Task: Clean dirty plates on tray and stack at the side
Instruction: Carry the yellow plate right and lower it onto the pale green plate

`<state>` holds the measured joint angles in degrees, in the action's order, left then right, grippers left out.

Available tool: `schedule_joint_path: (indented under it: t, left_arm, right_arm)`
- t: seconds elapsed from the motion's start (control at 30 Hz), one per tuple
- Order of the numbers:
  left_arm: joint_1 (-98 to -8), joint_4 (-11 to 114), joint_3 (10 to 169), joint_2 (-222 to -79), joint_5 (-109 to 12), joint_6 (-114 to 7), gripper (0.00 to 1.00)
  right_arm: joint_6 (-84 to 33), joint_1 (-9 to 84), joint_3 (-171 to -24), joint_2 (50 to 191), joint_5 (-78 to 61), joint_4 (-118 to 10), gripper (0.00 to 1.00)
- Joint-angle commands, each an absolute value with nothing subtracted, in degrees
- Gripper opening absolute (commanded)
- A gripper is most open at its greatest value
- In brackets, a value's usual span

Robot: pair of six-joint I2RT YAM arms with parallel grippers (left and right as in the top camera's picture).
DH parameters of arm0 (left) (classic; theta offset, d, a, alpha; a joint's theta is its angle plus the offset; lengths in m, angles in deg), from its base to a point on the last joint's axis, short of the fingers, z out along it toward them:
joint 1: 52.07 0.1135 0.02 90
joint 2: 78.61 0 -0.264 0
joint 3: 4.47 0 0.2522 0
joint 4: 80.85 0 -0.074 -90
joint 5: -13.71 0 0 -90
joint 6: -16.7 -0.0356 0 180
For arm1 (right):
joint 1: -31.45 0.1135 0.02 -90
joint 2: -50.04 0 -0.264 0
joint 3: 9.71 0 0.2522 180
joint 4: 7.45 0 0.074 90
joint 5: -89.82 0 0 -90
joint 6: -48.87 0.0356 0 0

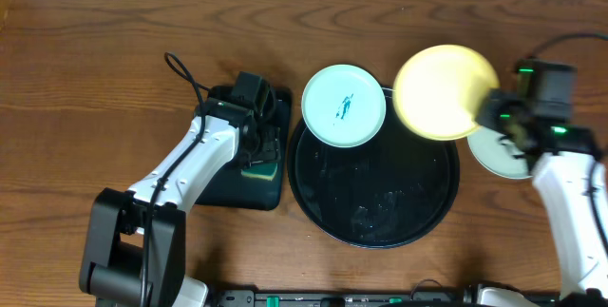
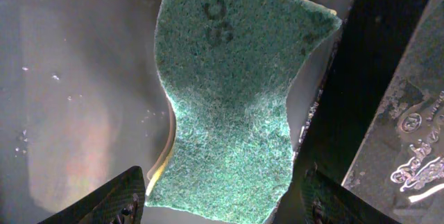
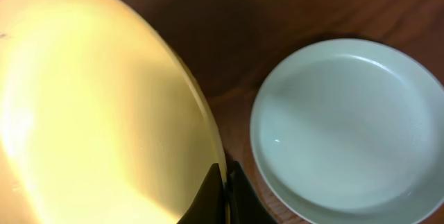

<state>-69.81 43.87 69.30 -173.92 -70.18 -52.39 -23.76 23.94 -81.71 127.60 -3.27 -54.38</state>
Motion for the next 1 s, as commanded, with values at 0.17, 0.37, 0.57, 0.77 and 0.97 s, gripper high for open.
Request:
schedule_joint_path:
  t: [0.17,0.37,0.57,0.77,0.97]
  left_arm:
    - [-69.83,43.87,68.58,-173.87,-69.85,-52.72,0.73]
    - [-69.83,43.87,68.58,-173.87,-69.85,-52.72,0.73]
    - [-69.83,43.87,68.58,-173.87,-69.85,-52.72,0.73]
    - [-69.83,43.89,68.58,-173.87,-69.85,-52.72,0.73]
    - [-69.83,43.92,68.58,-173.87,-69.85,-52.72,0.73]
  right_arm:
    - [-17.27,3.81,-82.71,129.93,-14.72,-54.44,0.01]
    - [-15.22,-0.43,-82.69,134.65,-6.35,-55.95,0.01]
    - [-15.22,-0.45,-82.69,140.14,-6.00,-56.91,0.01]
    - [-15.22,-0.45,-82.69,142.96,-5.98,-57.85,0.01]
    - [-15.20,-0.45,-82.69,142.94,-6.94,-57.76,0.37]
